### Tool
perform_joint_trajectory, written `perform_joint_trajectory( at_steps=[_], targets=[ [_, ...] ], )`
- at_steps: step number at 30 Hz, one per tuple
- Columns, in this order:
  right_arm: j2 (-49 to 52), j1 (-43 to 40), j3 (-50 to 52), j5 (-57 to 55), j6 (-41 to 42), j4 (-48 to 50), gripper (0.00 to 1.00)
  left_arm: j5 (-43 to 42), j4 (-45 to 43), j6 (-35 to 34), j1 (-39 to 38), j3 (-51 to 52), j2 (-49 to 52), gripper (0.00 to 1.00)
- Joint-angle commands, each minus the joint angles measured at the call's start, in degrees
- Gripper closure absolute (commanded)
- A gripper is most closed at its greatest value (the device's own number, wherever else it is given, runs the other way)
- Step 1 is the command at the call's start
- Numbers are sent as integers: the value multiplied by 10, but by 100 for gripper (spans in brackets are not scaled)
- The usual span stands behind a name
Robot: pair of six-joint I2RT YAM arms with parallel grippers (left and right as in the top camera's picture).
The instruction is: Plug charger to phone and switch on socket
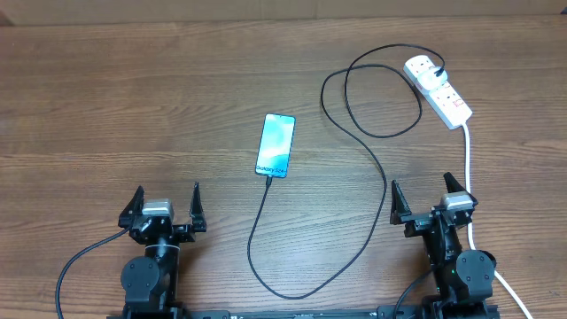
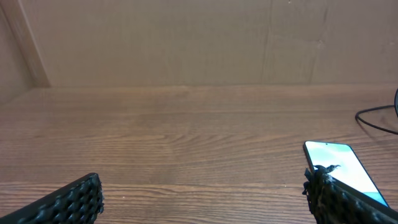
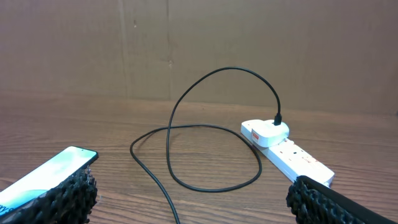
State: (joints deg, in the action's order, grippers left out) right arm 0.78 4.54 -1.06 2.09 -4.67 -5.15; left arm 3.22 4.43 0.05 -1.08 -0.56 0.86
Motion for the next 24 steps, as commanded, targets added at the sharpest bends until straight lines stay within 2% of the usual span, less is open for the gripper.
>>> perform_joint_trajectory(
  at_steps=[1,24],
  targets=[
    [-6,-2,6,-5,1,3,0,-2,0,6,4,3,-7,1],
    [-6,-2,6,-5,1,3,0,2,0,-17,12,3,-7,0]
  ],
)
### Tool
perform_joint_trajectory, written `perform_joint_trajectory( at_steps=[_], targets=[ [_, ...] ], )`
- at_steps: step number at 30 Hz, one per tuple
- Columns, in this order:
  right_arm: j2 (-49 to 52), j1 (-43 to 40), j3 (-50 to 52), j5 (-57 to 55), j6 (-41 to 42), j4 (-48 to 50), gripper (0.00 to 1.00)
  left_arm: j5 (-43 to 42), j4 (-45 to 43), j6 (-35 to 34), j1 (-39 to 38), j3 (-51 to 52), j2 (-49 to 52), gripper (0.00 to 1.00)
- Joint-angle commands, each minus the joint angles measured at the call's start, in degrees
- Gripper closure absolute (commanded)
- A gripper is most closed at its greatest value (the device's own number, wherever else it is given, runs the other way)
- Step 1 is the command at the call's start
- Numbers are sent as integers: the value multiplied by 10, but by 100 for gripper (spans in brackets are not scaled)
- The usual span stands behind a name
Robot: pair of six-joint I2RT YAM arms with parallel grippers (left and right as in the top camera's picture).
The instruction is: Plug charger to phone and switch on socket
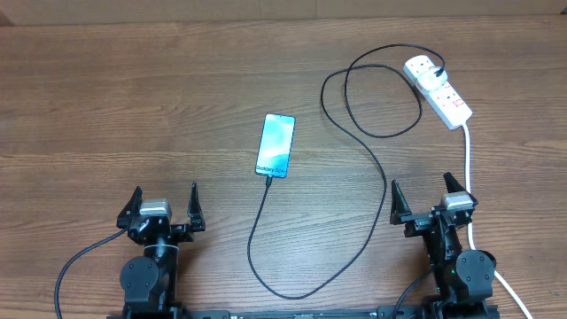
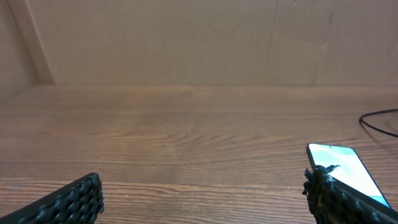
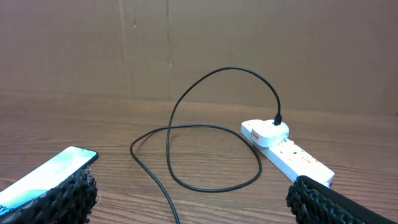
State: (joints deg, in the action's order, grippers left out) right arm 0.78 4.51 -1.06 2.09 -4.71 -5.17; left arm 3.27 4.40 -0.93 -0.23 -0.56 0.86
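A phone (image 1: 275, 145) with a lit screen lies face up at the middle of the wooden table; it also shows in the wrist views (image 2: 345, 169) (image 3: 46, 172). A black charger cable (image 1: 354, 230) runs from its near end, loops across the table and reaches a white adapter (image 1: 423, 69) seated in a white power strip (image 1: 443, 93) at the far right. The switch state of the strip is too small to tell. My left gripper (image 1: 165, 206) and right gripper (image 1: 425, 200) stand open near the front edge, both holding nothing.
A white mains lead (image 1: 468, 177) runs from the power strip toward the front, past my right arm. A cardboard wall (image 3: 199, 43) stands along the table's far edge.
My left wrist camera has turned slightly to the left, so the phone sits a little further right in its view. Everything else stands as before.
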Motion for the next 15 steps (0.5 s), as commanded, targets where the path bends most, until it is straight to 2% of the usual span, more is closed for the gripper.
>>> perform_joint_trajectory(
  at_steps=[1,15],
  targets=[
    [-6,-2,6,-5,2,3,0,1,0,-7,4,3,-7,0],
    [-6,-2,6,-5,2,3,0,-2,-1,1,4,3,-7,1]
  ],
)
